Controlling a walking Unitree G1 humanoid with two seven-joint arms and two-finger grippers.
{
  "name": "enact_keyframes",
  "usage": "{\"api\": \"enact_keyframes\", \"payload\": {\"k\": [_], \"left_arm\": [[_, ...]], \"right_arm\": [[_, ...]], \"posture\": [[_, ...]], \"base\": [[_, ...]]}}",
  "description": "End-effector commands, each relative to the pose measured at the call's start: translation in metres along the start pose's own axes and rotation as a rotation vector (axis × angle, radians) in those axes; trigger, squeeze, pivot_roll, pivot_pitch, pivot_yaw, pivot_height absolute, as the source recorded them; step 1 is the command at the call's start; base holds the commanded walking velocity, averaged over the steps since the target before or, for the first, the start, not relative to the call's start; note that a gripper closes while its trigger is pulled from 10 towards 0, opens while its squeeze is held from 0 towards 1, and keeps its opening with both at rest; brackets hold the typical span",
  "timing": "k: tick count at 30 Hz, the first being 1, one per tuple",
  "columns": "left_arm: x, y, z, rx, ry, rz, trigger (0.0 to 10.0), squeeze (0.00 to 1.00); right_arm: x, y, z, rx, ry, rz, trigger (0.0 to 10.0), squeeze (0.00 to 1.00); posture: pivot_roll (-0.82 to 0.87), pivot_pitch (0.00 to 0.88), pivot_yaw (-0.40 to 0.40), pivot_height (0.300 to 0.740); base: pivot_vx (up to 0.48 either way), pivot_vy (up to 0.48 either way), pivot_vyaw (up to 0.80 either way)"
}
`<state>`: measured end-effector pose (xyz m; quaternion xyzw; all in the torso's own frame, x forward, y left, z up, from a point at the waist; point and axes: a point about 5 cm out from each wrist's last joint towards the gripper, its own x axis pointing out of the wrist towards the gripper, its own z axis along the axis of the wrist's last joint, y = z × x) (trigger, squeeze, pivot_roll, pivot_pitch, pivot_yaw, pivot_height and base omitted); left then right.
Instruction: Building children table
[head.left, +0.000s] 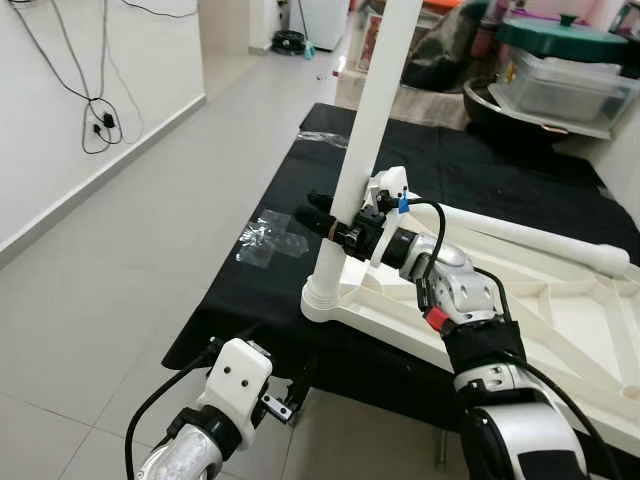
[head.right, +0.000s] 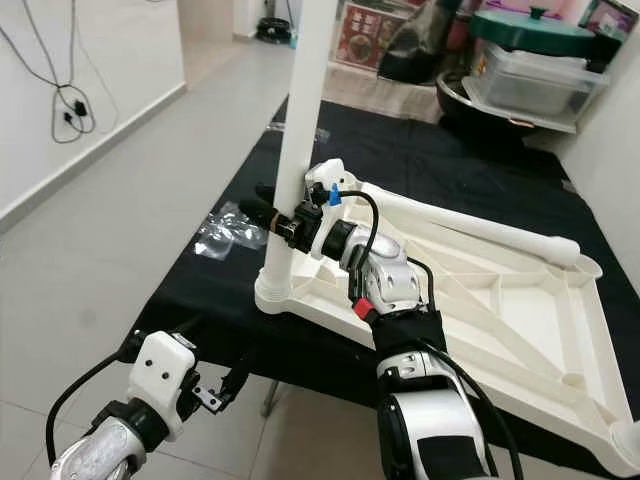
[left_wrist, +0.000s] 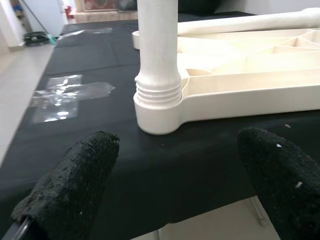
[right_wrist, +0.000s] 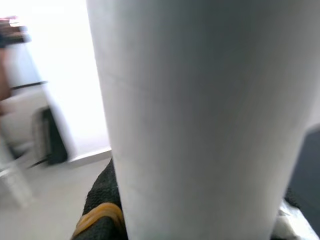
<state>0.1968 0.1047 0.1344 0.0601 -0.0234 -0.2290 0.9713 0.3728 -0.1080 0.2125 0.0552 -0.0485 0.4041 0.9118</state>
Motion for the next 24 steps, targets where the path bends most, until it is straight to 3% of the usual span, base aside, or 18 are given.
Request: {"api": "enact_keyframes", "payload": {"k": [1, 2, 4, 5, 8, 10, 17, 18, 19, 21, 22, 24], "left_arm": [[0.000, -0.001, -0.002, -0.004, 0.009, -0.007, 10.0, 0.00], [0.000, -0.001, -0.002, -0.004, 0.009, -0.007, 10.0, 0.00], [0.000, 0.000, -0.002, -0.004, 0.009, -0.008, 10.0, 0.00], [0.000, 0.000, -0.002, -0.004, 0.009, -0.008, 10.0, 0.00], [0.001, 0.000, -0.002, -0.002, 0.008, -0.008, 10.0, 0.00], [0.001, -0.001, -0.002, -0.001, 0.008, -0.009, 10.0, 0.00], [0.001, 0.000, -0.002, 0.001, 0.007, -0.007, 10.0, 0.00], [0.001, 0.000, -0.002, 0.001, 0.006, -0.007, 10.0, 0.00], [0.001, 0.000, -0.002, 0.000, 0.007, -0.007, 10.0, 0.00], [0.001, 0.000, -0.002, 0.000, 0.007, -0.007, 10.0, 0.00], [0.001, 0.000, -0.002, -0.001, 0.008, -0.007, 10.0, 0.00], [0.001, 0.000, -0.002, -0.002, 0.008, -0.007, 10.0, 0.00]], "right_arm": [[-0.024, -0.025, -0.017, 0.020, 0.013, -0.517, 0.0, 0.00], [-0.024, -0.025, -0.017, 0.020, 0.013, -0.517, 0.0, 0.00], [-0.037, -0.029, -0.022, -0.015, 0.024, -0.821, 0.0, 0.00], [-0.037, -0.029, -0.022, -0.015, 0.024, -0.821, 0.0, 0.00], [-0.049, -0.015, -0.024, 0.020, 0.008, -1.094, 0.0, 0.00], [-0.046, -0.006, -0.025, 0.034, 0.009, -1.148, 0.0, 0.00], [-0.031, 0.010, -0.034, 0.100, 0.044, -1.166, 0.0, 0.00], [-0.026, 0.014, -0.033, 0.124, 0.022, -1.143, 4.4, 0.00], [-0.024, 0.016, -0.030, 0.116, -0.002, -1.125, 10.0, 0.00], [-0.022, 0.020, -0.025, 0.098, -0.021, -1.147, 10.0, 0.00], [-0.022, 0.021, -0.022, 0.087, -0.040, -1.133, 10.0, 1.00], [-0.023, 0.021, -0.019, 0.083, -0.062, -1.128, 10.0, 1.00]], "posture": [[0.13, 0.066, -0.128, 0.740], [0.13, 0.066, -0.128, 0.740], [0.14, 0.065, -0.131, 0.740], [0.14, 0.065, -0.131, 0.740], [0.14, 0.064, -0.131, 0.740], [0.14, 0.063, -0.133, 0.740], [0.14, 0.063, -0.133, 0.740], [0.14, 0.063, -0.136, 0.740], [0.14, 0.063, -0.136, 0.740], [0.14, 0.063, -0.136, 0.740], [0.13, 0.064, -0.133, 0.740], [0.13, 0.063, -0.135, 0.740]], "base": [[0.000, 0.000, 0.00], [0.000, 0.000, 0.00], [0.000, 0.000, 0.00], [0.000, 0.000, 0.00], [0.000, 0.000, 0.00], [0.000, 0.000, 0.00], [0.000, 0.000, 0.00], [0.000, 0.000, 0.00], [0.000, 0.000, 0.00], [0.000, 0.000, 0.00], [0.000, 0.000, 0.00], [0.000, 0.000, 0.00]]}}
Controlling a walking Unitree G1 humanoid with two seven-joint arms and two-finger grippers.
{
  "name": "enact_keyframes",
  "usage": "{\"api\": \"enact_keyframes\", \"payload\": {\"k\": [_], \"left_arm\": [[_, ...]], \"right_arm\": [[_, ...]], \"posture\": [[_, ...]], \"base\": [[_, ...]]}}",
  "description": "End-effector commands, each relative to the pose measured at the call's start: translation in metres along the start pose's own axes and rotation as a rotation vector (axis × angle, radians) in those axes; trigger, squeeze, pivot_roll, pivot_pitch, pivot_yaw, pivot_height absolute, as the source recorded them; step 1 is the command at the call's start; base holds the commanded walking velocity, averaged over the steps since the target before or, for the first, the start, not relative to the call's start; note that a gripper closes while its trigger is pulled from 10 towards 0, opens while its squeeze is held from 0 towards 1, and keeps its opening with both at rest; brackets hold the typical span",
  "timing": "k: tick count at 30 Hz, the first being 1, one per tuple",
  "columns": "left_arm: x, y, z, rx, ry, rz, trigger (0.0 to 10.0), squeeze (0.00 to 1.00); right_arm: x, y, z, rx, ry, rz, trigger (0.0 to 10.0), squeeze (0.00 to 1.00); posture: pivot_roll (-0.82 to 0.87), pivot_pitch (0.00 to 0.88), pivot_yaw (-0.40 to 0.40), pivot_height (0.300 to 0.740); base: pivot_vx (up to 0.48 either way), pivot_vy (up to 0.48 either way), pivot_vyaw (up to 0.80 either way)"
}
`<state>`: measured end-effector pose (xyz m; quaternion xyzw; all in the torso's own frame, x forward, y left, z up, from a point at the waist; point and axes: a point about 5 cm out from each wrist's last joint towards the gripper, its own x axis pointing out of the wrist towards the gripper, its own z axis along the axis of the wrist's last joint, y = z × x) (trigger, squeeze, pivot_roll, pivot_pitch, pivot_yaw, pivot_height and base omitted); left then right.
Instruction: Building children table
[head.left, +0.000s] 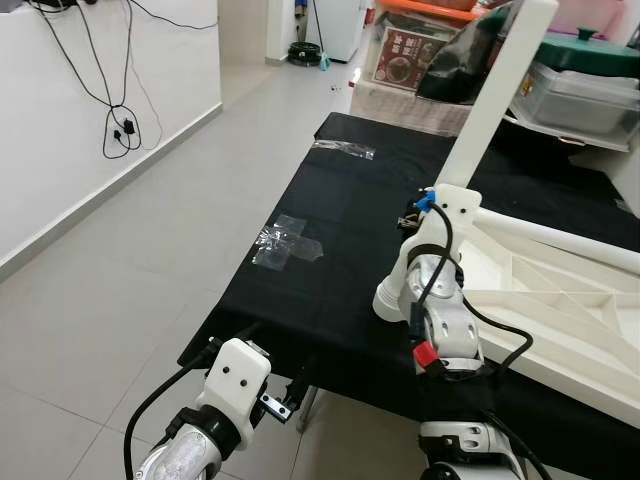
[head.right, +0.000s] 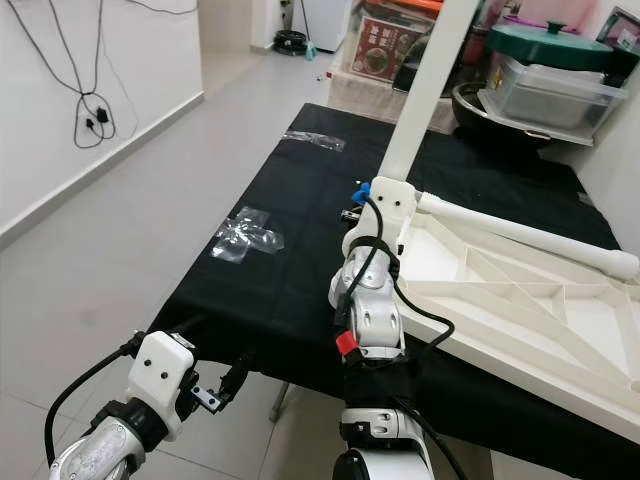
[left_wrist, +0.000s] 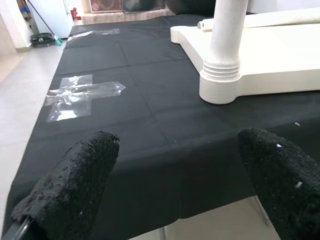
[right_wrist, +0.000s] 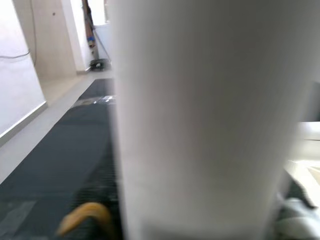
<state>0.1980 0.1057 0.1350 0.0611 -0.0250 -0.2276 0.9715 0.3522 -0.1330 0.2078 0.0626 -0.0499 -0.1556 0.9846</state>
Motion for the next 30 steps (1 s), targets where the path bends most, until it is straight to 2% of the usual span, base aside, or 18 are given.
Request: {"api": "enact_keyframes", "payload": {"k": [1, 3, 4, 5, 7, 8, 9, 11, 12, 13, 14, 15, 17, 18, 20, 21, 24, 30], "left_arm": [[0.001, -0.002, -0.003, -0.006, 0.010, -0.011, 10.0, 0.00], [0.001, -0.002, -0.003, -0.006, 0.010, -0.011, 10.0, 0.00], [0.001, -0.002, -0.003, -0.006, 0.010, -0.011, 10.0, 0.00], [0.001, -0.002, -0.003, -0.006, 0.010, -0.011, 10.0, 0.00], [0.001, -0.003, -0.003, -0.007, 0.011, -0.011, 10.0, 0.00], [0.001, -0.003, -0.003, -0.007, 0.011, -0.011, 10.0, 0.00], [0.001, -0.003, -0.003, -0.007, 0.011, -0.011, 10.0, 0.00], [0.002, -0.003, -0.003, -0.008, 0.010, -0.011, 10.0, 0.00], [0.002, -0.003, -0.003, -0.008, 0.010, -0.011, 10.0, 0.00], [0.002, -0.003, -0.003, -0.008, 0.009, -0.011, 10.0, 0.00], [0.002, -0.003, -0.003, -0.008, 0.009, -0.011, 10.0, 0.00], [0.002, -0.003, -0.003, -0.008, 0.009, -0.011, 10.0, 0.00], [0.002, -0.003, -0.003, -0.008, 0.008, -0.011, 10.0, 0.00], [0.002, -0.003, -0.003, -0.008, 0.008, -0.011, 10.0, 0.00], [0.002, -0.003, -0.003, -0.009, 0.007, -0.013, 10.0, 0.00], [0.002, -0.003, -0.003, -0.009, 0.007, -0.013, 10.0, 0.00], [0.001, -0.004, -0.002, -0.009, 0.008, -0.013, 10.0, 0.00], [0.001, -0.004, -0.002, -0.010, 0.008, -0.013, 10.0, 0.00]], "right_arm": [[-0.016, 0.016, -0.011, 0.112, 0.038, 0.034, 10.0, 1.00], [-0.016, 0.016, -0.011, 0.112, 0.038, 0.034, 10.0, 1.00], [-0.015, 0.016, -0.010, 0.111, 0.034, 0.033, 10.0, 0.00], [-0.015, 0.016, -0.010, 0.111, 0.034, 0.033, 10.0, 0.00], [-0.005, 0.019, -0.003, 0.179, -0.012, 0.237, 10.0, 0.00], [-0.005, 0.019, -0.003, 0.179, -0.012, 0.237, 10.0, 0.00], [0.001, 0.020, -0.001, 0.191, -0.023, 0.404, 10.0, 0.00], [0.008, 0.018, 0.000, 0.195, -0.018, 0.621, 10.0, 0.00], [0.008, 0.018, 0.000, 0.195, -0.018, 0.621, 10.0, 0.00], [0.009, 0.016, 0.000, 0.192, -0.012, 0.680, 10.0, 0.00], [0.009, 0.016, -0.001, 0.181, 0.018, 0.805, 10.0, 0.00], [0.009, 0.016, -0.001, 0.181, 0.018, 0.805, 10.0, 0.00], [0.002, 0.017, -0.005, 0.200, 0.120, 1.082, 10.0, 0.00], [0.002, 0.017, -0.005, 0.200, 0.120, 1.082, 10.0, 0.00], [-0.006, 0.021, -0.007, 0.135, 0.188, 1.307, 10.0, 0.00], [-0.006, 0.021, -0.007, 0.135, 0.188, 1.307, 10.0, 0.00], [-0.016, 0.029, -0.009, 0.043, 0.244, 1.571, 10.0, 0.00], [-0.016, 0.034, -0.008, 0.032, 0.251, 1.681, 10.0, 0.00]], "posture": [[0.13, 0.062, -0.134, 0.740], [0.13, 0.062, -0.134, 0.740], [0.13, 0.062, -0.134, 0.740], [0.13, 0.062, -0.134, 0.740], [0.13, 0.060, -0.131, 0.740], [0.13, 0.060, -0.131, 0.740], [0.13, 0.061, -0.136, 0.740], [0.13, 0.060, -0.134, 0.740], [0.13, 0.060, -0.134, 0.740], [0.13, 0.061, -0.134, 0.740], [0.13, 0.062, -0.136, 0.740], [0.13, 0.062, -0.136, 0.740], [0.13, 0.061, -0.135, 0.740], [0.13, 0.061, -0.135, 0.740], [0.14, 0.061, -0.137, 0.740], [0.14, 0.061, -0.137, 0.740], [0.14, 0.063, -0.142, 0.740], [0.15, 0.064, -0.143, 0.740]], "base": [[0.000, 0.000, 0.00], [0.000, 0.000, 0.00], [0.000, 0.000, 0.00], [0.000, 0.000, 0.00], [0.000, 0.000, 0.00], [0.000, 0.000, 0.00], [0.000, 0.000, 0.00], [0.000, 0.000, 0.00], [0.000, 0.000, 0.00], [0.000, 0.000, 0.00], [0.000, 0.000, 0.00], [0.000, 0.000, 0.00], [0.000, 0.000, 0.00], [0.000, 0.000, 0.00], [0.000, 0.000, 0.00], [0.000, 0.000, 0.00], [0.000, 0.000, 0.00], [0.000, 0.000, 0.00]]}}
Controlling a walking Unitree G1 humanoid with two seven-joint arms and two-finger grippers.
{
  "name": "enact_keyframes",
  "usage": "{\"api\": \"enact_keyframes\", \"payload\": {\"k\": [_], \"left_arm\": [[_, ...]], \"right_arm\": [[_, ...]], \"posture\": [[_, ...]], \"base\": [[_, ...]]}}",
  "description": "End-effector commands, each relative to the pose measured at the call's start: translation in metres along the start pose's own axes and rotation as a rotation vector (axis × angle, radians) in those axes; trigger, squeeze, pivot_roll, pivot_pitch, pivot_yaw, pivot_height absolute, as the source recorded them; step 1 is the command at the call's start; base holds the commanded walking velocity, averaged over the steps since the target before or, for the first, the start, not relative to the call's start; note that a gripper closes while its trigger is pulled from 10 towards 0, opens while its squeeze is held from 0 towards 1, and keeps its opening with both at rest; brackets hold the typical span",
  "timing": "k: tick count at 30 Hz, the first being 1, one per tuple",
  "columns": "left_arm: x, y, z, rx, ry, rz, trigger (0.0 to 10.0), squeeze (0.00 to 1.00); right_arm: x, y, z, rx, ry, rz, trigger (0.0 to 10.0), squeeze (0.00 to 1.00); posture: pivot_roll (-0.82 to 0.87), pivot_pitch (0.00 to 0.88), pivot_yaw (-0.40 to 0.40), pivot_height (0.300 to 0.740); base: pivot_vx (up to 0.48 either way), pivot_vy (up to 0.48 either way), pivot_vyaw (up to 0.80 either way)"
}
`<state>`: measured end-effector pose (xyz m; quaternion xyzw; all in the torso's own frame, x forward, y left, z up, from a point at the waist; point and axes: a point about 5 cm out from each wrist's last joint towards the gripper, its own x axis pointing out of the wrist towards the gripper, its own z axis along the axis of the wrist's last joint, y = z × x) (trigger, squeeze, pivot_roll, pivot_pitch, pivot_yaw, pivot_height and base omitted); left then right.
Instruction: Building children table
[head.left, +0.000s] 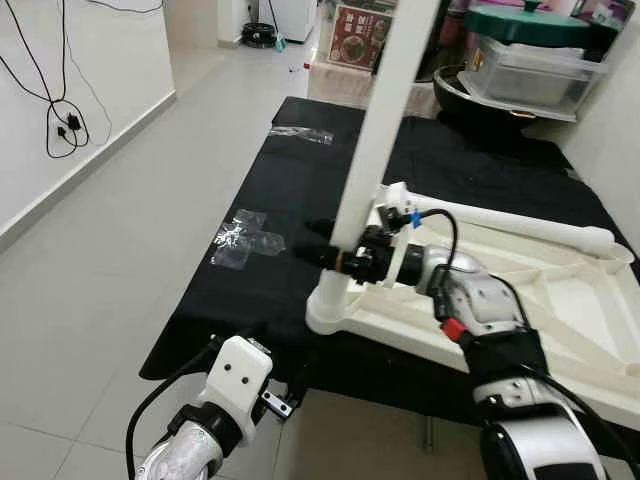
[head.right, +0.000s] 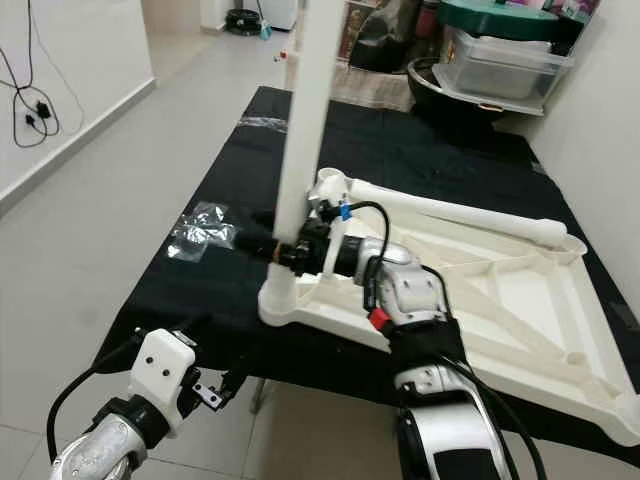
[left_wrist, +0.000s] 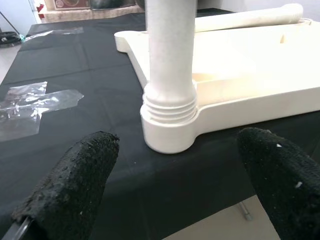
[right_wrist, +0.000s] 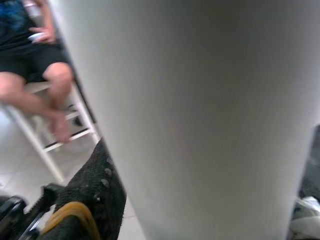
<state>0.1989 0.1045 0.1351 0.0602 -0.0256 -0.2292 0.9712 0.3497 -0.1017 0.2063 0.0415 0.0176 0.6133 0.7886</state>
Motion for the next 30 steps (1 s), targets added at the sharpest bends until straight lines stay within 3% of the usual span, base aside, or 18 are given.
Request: {"api": "enact_keyframes", "payload": {"k": [1, 2, 6, 8, 9, 10, 11, 12, 13, 15, 16, 17, 18, 19, 22, 23, 25, 30], "left_arm": [[-0.001, -0.003, -0.003, -0.008, 0.010, -0.010, 10.0, 0.00], [-0.001, -0.004, -0.003, -0.008, 0.011, -0.009, 10.0, 0.00], [-0.001, -0.004, -0.003, -0.008, 0.011, -0.009, 10.0, 0.00], [-0.002, -0.005, -0.003, -0.009, 0.013, -0.010, 10.0, 0.00], [-0.002, -0.005, -0.003, -0.009, 0.013, -0.010, 10.0, 0.00], [-0.002, -0.005, -0.004, -0.010, 0.013, -0.010, 10.0, 0.00], [-0.002, -0.005, -0.004, -0.010, 0.013, -0.010, 10.0, 0.00], [-0.002, -0.005, -0.004, -0.011, 0.014, -0.011, 10.0, 0.00], [-0.002, -0.005, -0.004, -0.011, 0.014, -0.011, 10.0, 0.00], [-0.002, -0.004, -0.004, -0.011, 0.014, -0.011, 10.0, 0.00], [-0.001, -0.004, -0.004, -0.011, 0.013, -0.012, 10.0, 0.00], [-0.001, -0.004, -0.004, -0.011, 0.013, -0.012, 10.0, 0.00], [-0.001, -0.004, -0.004, -0.010, 0.013, -0.013, 10.0, 0.00], [-0.001, -0.004, -0.004, -0.010, 0.013, -0.013, 10.0, 0.00], [0.000, -0.004, -0.004, -0.008, 0.013, -0.014, 10.0, 0.00], [0.000, -0.004, -0.004, -0.008, 0.013, -0.014, 10.0, 0.00], [0.000, -0.003, -0.003, -0.007, 0.013, -0.013, 10.0, 0.00], [0.000, -0.003, -0.003, -0.005, 0.012, -0.013, 10.0, 0.00]], "right_arm": [[0.006, 0.003, -0.003, 0.003, 0.026, 0.058, 10.0, 0.00], [0.010, -0.001, 0.000, 0.000, -0.010, 0.028, 0.0, 0.00], [0.013, -0.003, 0.004, -0.003, -0.038, 0.002, 0.0, 0.00], [0.016, -0.009, 0.005, -0.007, -0.099, -0.158, 0.0, 0.00], [0.016, -0.009, 0.005, -0.007, -0.099, -0.158, 0.0, 0.00], [0.016, -0.013, 0.003, -0.012, -0.112, -0.266, 0.0, 0.00], [0.016, -0.013, 0.003, -0.012, -0.112, -0.266, 0.0, 0.00], [0.015, -0.020, -0.001, 0.003, -0.122, -0.438, 0.0, 0.00], [0.015, -0.020, -0.001, 0.003, -0.122, -0.438, 0.0, 0.00], [0.012, -0.026, -0.007, 0.018, -0.100, -0.634, 0.0, 0.00], [0.005, -0.033, -0.011, 0.030, -0.088, -0.815, 0.0, 0.00], [0.005, -0.033, -0.011, 0.030, -0.088, -0.815, 0.0, 0.00], [0.001, -0.036, -0.014, 0.036, -0.081, -0.932, 0.0, 0.00], [0.001, -0.036, -0.014, 0.036, -0.081, -0.932, 0.0, 0.00], [-0.016, -0.035, -0.018, 0.070, -0.119, -1.329, 0.0, 0.00], [-0.016, -0.035, -0.018, 0.070, -0.119, -1.329, 0.0, 0.00], [-0.019, -0.024, -0.019, 0.102, -0.156, -1.505, 0.0, 0.00], [-0.012, -0.013, -0.021, 0.145, -0.171, -1.605, 0.0, 0.00]], "posture": [[0.15, 0.064, -0.143, 0.740], [0.15, 0.056, -0.146, 0.740], [0.15, 0.054, -0.147, 0.740], [0.14, 0.047, -0.146, 0.740], [0.14, 0.047, -0.146, 0.740], [0.14, 0.045, -0.143, 0.740], [0.14, 0.045, -0.143, 0.740], [0.14, 0.046, -0.141, 0.740], [0.14, 0.046, -0.141, 0.740], [0.13, 0.050, -0.140, 0.740], [0.13, 0.051, -0.138, 0.740], [0.13, 0.051, -0.138, 0.740], [0.13, 0.051, -0.138, 0.740], [0.13, 0.051, -0.138, 0.740], [0.13, 0.056, -0.141, 0.740], [0.13, 0.056, -0.141, 0.740], [0.13, 0.057, -0.138, 0.740], [0.13, 0.058, -0.138, 0.740]], "base": [[0.000, 0.000, 0.00], [0.000, 0.000, 0.00], [0.000, 0.000, 0.00], [0.000, 0.000, 0.00], [0.000, 0.000, 0.00], [0.000, 0.000, 0.00], [0.000, 0.000, 0.00], [0.000, 0.000, 0.00], [0.000, 0.000, 0.00], [0.000, 0.000, 0.00], [0.000, 0.000, 0.00], [0.000, 0.000, 0.00], [0.000, 0.000, 0.00], [0.000, 0.000, 0.00], [0.000, 0.000, 0.00], [0.000, 0.000, 0.00], [0.000, 0.000, 0.00], [0.000, 0.000, 0.00]]}}
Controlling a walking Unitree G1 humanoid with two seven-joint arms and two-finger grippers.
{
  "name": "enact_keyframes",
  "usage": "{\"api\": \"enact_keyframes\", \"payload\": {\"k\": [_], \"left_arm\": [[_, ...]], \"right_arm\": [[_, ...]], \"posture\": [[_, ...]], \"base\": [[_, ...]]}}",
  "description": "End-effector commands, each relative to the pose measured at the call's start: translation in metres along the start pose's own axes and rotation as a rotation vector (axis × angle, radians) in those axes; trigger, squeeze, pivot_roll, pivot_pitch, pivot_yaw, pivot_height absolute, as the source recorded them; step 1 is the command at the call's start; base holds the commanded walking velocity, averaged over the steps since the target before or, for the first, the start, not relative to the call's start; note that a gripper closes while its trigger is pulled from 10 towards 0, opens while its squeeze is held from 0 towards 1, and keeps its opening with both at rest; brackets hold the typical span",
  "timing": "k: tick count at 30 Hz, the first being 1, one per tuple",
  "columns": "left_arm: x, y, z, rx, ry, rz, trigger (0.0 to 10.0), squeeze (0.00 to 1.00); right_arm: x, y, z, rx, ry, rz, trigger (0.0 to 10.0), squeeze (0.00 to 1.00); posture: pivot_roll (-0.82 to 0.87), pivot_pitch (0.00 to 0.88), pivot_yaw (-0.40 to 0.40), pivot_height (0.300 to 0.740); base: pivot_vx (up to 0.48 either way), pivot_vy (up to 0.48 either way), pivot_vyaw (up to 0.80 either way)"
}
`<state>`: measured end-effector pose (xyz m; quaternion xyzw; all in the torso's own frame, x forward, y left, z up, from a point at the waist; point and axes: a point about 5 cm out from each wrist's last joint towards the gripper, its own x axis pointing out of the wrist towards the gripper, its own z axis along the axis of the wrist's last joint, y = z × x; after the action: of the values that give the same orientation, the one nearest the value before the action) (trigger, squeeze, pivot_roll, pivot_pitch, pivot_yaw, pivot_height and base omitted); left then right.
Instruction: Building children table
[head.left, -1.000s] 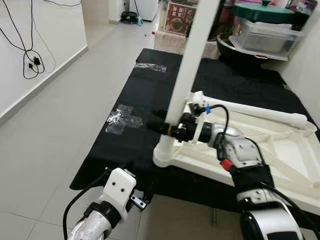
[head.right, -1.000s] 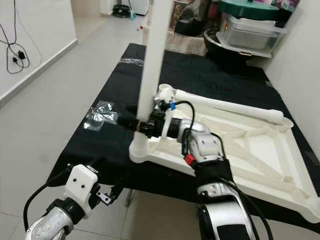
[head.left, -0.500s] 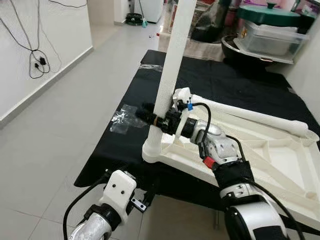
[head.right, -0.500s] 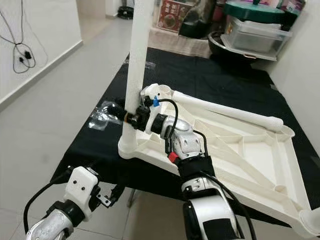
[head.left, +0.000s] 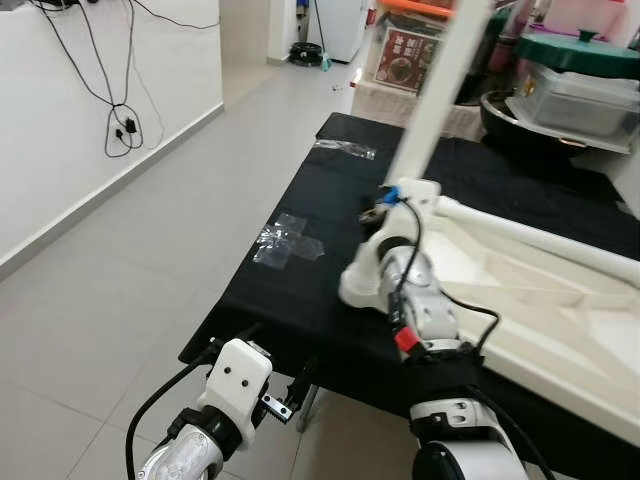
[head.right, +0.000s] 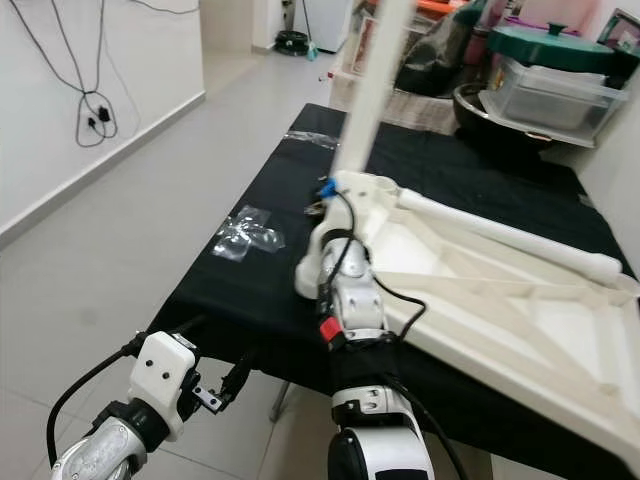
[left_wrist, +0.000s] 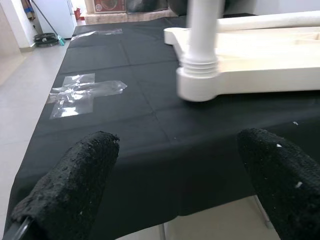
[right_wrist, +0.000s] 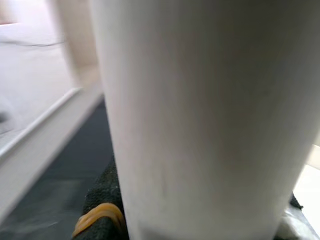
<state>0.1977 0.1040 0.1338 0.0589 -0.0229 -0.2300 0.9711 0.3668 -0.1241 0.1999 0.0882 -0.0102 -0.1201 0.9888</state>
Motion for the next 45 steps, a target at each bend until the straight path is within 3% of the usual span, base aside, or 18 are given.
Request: {"api": "enact_keyframes", "payload": {"k": [1, 4, 5, 7, 8, 13, 14, 15, 20, 24, 26, 27, 31, 34, 41, 42, 44, 45], "left_arm": [[0.001, -0.002, -0.002, -0.001, 0.008, -0.012, 10.0, 0.00], [0.001, -0.002, -0.002, -0.002, 0.008, -0.011, 10.0, 0.00], [0.001, -0.002, -0.002, -0.002, 0.008, -0.011, 10.0, 0.00], [0.001, -0.002, -0.002, -0.002, 0.008, -0.011, 10.0, 0.00], [0.001, -0.002, -0.002, -0.003, 0.007, -0.011, 10.0, 0.00], [0.001, -0.002, -0.002, -0.005, 0.009, -0.011, 10.0, 0.00], [0.002, -0.002, -0.003, -0.005, 0.008, -0.012, 10.0, 0.00], [0.002, -0.002, -0.003, -0.005, 0.009, -0.013, 10.0, 0.00], [0.003, -0.002, -0.003, -0.005, 0.007, -0.013, 10.0, 0.00], [0.003, -0.002, -0.003, -0.006, 0.006, -0.013, 10.0, 0.00], [0.003, -0.001, -0.003, -0.005, 0.007, -0.014, 10.0, 0.00], [0.003, -0.001, -0.003, -0.005, 0.007, -0.014, 10.0, 0.00], [0.002, -0.002, -0.004, -0.004, 0.008, -0.015, 10.0, 0.00], [0.001, -0.002, -0.004, -0.003, 0.010, -0.016, 10.0, 0.00], [0.000, -0.003, -0.003, -0.002, 0.010, -0.015, 10.0, 0.00], [0.000, -0.004, -0.003, -0.002, 0.010, -0.014, 10.0, 0.00], [-0.001, -0.004, -0.003, -0.002, 0.010, -0.014, 10.0, 0.00], [-0.001, -0.004, -0.002, -0.003, 0.011, -0.013, 10.0, 0.00]], "right_arm": [[-0.013, 0.006, -0.019, 0.053, 0.078, -0.080, 0.0, 0.00], [-0.016, 0.010, -0.022, 0.060, 0.087, -0.070, 0.0, 0.00], [-0.018, 0.016, -0.022, 0.075, 0.072, -0.036, 10.0, 0.00], [-0.019, 0.021, -0.020, 0.090, 0.042, 0.023, 10.0, 0.00], [-0.020, 0.026, -0.017, 0.099, 0.014, 0.073, 10.0, 1.00], [-0.020, 0.025, -0.009, 0.083, -0.058, 0.136, 10.0, 1.00], [-0.019, 0.026, -0.006, 0.088, -0.073, 0.203, 10.0, 1.00], [-0.017, 0.023, -0.003, 0.083, -0.091, 0.259, 10.0, 0.00], [-0.005, 0.015, 0.004, 0.123, -0.063, 0.539, 10.0, 0.00], [0.004, 0.004, 0.009, 0.073, -0.065, 0.662, 10.0, 0.00], [0.006, 0.002, 0.011, 0.036, 0.010, 0.928, 10.0, 0.00], [0.006, 0.002, 0.011, 0.036, 0.010, 0.928, 10.0, 0.00], [0.001, 0.007, 0.009, 0.001, 0.069, 1.119, 10.0, 0.00], [-0.007, 0.015, 0.010, -0.031, 0.119, 1.329, 10.0, 0.00], [-0.017, 0.029, 0.008, -0.041, 0.173, 1.544, 10.0, 0.00], [-0.018, 0.033, 0.008, -0.023, 0.171, 1.588, 4.4, 0.00], [-0.019, 0.036, 0.009, -0.010, 0.165, 1.611, 4.4, 0.00], [-0.019, 0.039, 0.010, 0.002, 0.147, 1.610, 0.0, 0.00]], "posture": [[0.13, 0.059, -0.138, 0.740], [0.14, 0.060, -0.139, 0.740], [0.13, 0.061, -0.137, 0.740], [0.13, 0.061, -0.138, 0.740], [0.13, 0.062, -0.138, 0.740], [0.12, 0.060, -0.135, 0.740], [0.12, 0.059, -0.136, 0.740], [0.12, 0.057, -0.136, 0.740], [0.12, 0.054, -0.134, 0.740], [0.12, 0.053, -0.138, 0.740], [0.12, 0.049, -0.138, 0.740], [0.12, 0.049, -0.138, 0.740], [0.13, 0.045, -0.141, 0.740], [0.13, 0.043, -0.143, 0.740], [0.14, 0.054, -0.147, 0.740], [0.14, 0.056, -0.149, 0.740], [0.14, 0.053, -0.148, 0.740], [0.14, 0.057, -0.150, 0.740]], "base": [[0.000, 0.000, 0.00], [0.000, 0.000, 0.00], [0.000, 0.000, 0.00], [0.000, 0.000, 0.00], [0.000, 0.000, 0.00], [0.000, 0.000, 0.00], [0.000, 0.000, 0.00], [0.000, 0.000, 0.00], [0.000, 0.000, 0.00], [0.000, 0.000, 0.00], [0.000, 0.000, 0.00], [0.000, 0.000, 0.00], [0.000, 0.000, 0.00], [0.000, 0.000, 0.00], [0.000, 0.000, 0.00], [0.000, 0.000, 0.00], [0.000, 0.000, 0.00], [0.000, 0.000, 0.00]]}}
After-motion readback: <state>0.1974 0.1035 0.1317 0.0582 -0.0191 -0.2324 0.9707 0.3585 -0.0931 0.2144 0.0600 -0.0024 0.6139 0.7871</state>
